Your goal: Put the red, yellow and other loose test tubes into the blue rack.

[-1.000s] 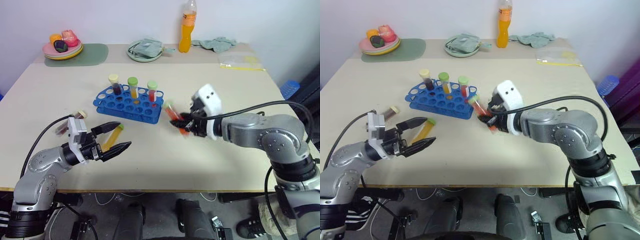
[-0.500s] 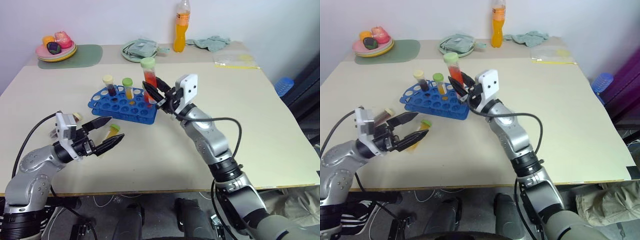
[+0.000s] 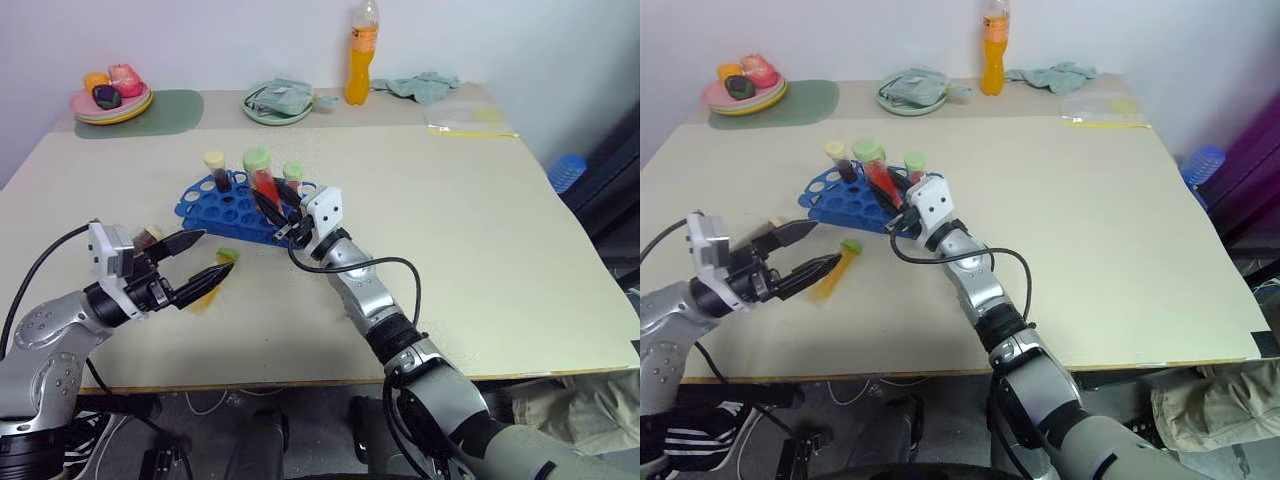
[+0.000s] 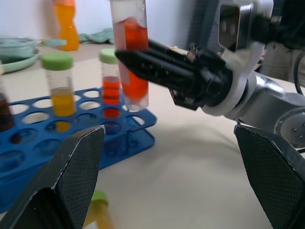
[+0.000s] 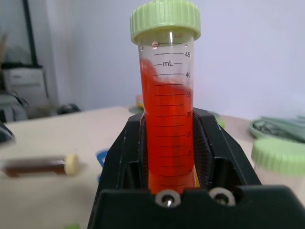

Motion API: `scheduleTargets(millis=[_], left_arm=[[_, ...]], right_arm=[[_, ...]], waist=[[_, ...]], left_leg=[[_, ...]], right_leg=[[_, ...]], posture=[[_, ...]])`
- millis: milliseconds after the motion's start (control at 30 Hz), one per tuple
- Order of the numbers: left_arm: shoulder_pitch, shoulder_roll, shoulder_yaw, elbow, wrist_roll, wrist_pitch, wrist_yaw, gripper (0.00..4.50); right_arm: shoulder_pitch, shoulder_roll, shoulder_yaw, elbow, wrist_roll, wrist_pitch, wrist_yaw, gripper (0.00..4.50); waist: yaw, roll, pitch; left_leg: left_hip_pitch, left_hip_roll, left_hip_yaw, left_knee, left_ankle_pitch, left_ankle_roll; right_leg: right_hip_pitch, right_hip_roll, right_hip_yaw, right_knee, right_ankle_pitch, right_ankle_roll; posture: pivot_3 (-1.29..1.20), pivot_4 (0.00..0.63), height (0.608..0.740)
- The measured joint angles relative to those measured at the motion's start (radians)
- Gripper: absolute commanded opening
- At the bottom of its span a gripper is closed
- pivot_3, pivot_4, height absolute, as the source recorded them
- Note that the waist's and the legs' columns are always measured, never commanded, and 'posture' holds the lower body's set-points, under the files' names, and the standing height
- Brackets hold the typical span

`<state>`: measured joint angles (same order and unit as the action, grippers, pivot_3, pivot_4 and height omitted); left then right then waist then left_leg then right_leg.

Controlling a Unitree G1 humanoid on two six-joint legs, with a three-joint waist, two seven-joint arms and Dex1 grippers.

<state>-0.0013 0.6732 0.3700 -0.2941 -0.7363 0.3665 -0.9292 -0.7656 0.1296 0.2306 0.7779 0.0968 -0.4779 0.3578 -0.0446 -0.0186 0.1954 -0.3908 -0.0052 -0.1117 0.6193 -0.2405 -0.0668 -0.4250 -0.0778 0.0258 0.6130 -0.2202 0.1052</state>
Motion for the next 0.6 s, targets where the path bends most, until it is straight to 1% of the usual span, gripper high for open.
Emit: scheduleTargets(millis=[167, 400, 600], left_arm=[[0.011, 0.008, 0.006, -0.041, -0.001, 0.012, 0.023, 4.5], [0.029, 0.017, 0.017, -0.055, -0.005, 0.023, 0.035, 4.5], [0.03, 0.026, 0.031, -0.055, -0.005, 0.023, 0.03, 4.5]], right_arm=[[-0.031, 0.001, -0.036, 0.147, -0.032, -0.081, -0.043, 0.79], [-0.047, 0.002, -0.076, 0.206, -0.035, -0.139, -0.051, 0.79], [-0.048, 0.003, -0.077, 0.225, -0.042, -0.167, -0.045, 0.79]], waist=[[-0.006, 0.0, 0.0], [-0.016, 0.0, 0.0], [-0.025, 0.0, 0.0]], left_leg=[[0.001, 0.0, 0.0, -0.002, 0.0, 0.0], [0.002, 0.0, 0.0, -0.003, 0.0, -0.001], [0.002, 0.0, 0.0, -0.003, 0.001, 0.0]], right_leg=[[0.0, 0.0, 0.0, 0.0, 0.0, 0.0], [0.0, 0.0, 0.0, 0.001, 0.0, 0.0], [0.0, 0.001, 0.0, 0.002, 0.0, -0.001]], posture=[[0.0, 0.15, 0.74], [0.0, 0.15, 0.74], [0.0, 0.15, 0.74]])
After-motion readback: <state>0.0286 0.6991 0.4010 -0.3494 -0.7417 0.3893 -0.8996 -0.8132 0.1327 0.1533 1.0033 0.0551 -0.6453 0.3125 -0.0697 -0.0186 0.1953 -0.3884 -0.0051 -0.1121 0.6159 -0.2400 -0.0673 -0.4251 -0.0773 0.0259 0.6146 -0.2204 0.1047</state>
